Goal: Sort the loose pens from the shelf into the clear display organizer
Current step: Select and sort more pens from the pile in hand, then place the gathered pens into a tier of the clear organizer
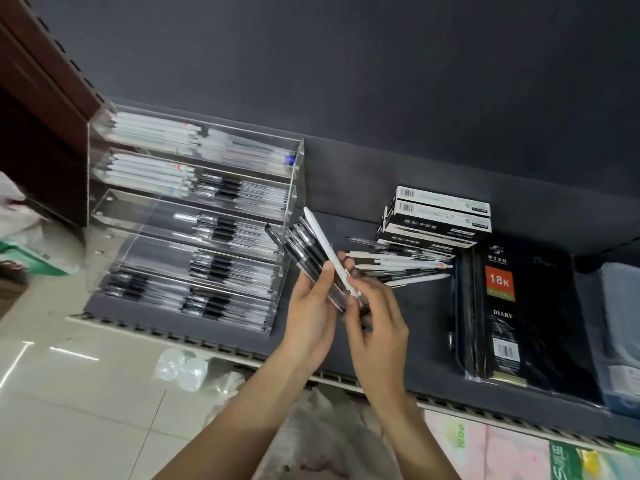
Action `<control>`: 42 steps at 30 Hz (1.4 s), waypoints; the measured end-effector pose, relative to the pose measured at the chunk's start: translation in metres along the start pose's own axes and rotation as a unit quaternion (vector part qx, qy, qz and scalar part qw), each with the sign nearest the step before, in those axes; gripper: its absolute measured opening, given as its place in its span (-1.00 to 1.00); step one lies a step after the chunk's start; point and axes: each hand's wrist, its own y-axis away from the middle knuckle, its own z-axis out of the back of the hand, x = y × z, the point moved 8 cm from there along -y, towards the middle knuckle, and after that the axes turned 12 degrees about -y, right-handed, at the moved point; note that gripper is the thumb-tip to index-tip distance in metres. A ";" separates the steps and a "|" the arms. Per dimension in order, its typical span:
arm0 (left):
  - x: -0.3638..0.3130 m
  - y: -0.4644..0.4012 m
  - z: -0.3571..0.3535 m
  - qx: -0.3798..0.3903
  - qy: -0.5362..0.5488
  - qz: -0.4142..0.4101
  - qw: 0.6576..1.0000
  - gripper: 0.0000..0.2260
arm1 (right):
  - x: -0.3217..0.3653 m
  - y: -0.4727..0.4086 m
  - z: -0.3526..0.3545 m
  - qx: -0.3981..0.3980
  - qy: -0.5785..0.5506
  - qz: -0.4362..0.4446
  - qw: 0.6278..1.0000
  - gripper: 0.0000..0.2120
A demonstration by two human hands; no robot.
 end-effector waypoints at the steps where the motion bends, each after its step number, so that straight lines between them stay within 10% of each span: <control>1: -0.007 0.002 0.001 0.009 0.018 -0.001 1.000 -0.81 | 0.004 -0.001 -0.004 0.004 -0.007 0.008 1.000 -0.78; 21: -0.191 -0.015 0.222 0.031 -0.055 -0.054 0.997 -0.71 | 0.103 -0.028 -0.263 0.128 0.101 -0.037 0.986 -0.88; 29: -0.232 -0.027 0.287 -0.018 -0.039 -0.073 0.996 -0.83 | 0.111 -0.087 -0.266 0.027 0.188 -0.010 0.982 -0.93; 42: -0.231 -0.030 0.305 -0.005 0.026 -0.010 1.000 -0.85 | 0.083 -0.142 -0.305 0.126 0.325 0.019 0.937 -0.88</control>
